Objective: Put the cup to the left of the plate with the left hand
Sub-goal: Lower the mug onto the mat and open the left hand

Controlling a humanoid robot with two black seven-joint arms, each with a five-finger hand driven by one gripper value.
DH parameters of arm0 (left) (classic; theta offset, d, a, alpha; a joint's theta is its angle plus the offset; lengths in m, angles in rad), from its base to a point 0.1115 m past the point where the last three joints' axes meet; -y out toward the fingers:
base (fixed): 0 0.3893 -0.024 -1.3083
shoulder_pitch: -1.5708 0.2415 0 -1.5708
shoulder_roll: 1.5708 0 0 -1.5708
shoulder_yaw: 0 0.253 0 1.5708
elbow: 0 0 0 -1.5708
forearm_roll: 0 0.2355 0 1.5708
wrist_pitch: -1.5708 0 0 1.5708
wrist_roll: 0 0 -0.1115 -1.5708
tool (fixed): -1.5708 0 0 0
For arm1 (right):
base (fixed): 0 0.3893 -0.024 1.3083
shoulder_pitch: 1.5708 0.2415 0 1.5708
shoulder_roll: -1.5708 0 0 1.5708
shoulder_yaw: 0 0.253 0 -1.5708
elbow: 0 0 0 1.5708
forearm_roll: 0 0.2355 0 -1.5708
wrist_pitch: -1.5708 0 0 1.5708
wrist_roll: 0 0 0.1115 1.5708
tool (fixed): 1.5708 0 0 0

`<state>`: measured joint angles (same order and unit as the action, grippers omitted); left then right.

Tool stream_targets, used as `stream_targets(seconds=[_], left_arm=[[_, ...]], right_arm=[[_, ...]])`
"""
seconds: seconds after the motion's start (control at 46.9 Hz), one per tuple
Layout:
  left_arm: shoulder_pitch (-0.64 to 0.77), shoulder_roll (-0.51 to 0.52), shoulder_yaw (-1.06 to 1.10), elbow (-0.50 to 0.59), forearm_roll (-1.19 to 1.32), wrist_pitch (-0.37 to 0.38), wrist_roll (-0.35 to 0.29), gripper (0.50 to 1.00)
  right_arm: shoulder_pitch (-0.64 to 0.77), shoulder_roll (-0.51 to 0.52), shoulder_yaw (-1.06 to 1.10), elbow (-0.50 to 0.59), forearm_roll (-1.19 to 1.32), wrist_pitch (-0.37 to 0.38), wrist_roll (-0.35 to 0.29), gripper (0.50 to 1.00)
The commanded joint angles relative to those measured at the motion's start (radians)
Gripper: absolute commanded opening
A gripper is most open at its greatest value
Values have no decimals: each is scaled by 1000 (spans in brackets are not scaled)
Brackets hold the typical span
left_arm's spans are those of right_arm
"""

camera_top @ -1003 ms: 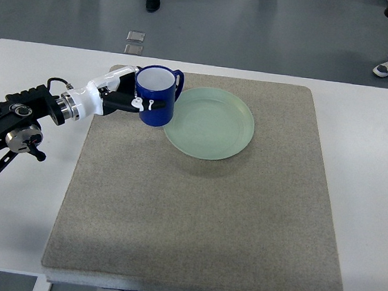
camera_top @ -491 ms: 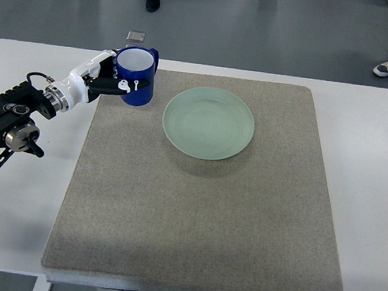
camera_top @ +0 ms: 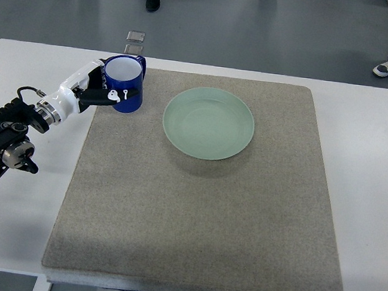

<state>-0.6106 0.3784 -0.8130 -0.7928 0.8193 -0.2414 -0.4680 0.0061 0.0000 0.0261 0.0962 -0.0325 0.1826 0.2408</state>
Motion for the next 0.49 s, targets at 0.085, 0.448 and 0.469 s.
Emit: stream_targets(seconds=[0.085, 0.448, 0.469], left_arm=[[-1, -12, 0, 33, 0, 7, -52, 690], [-1, -27, 58, 46, -2, 80, -66, 698], [0, -32, 58, 46, -2, 80, -66, 701]], right_arm=[[0, 0, 0, 0, -1, 0, 0, 932], [0, 0, 0, 0, 0, 0, 0, 932], [0, 0, 0, 0, -1, 0, 0, 932]])
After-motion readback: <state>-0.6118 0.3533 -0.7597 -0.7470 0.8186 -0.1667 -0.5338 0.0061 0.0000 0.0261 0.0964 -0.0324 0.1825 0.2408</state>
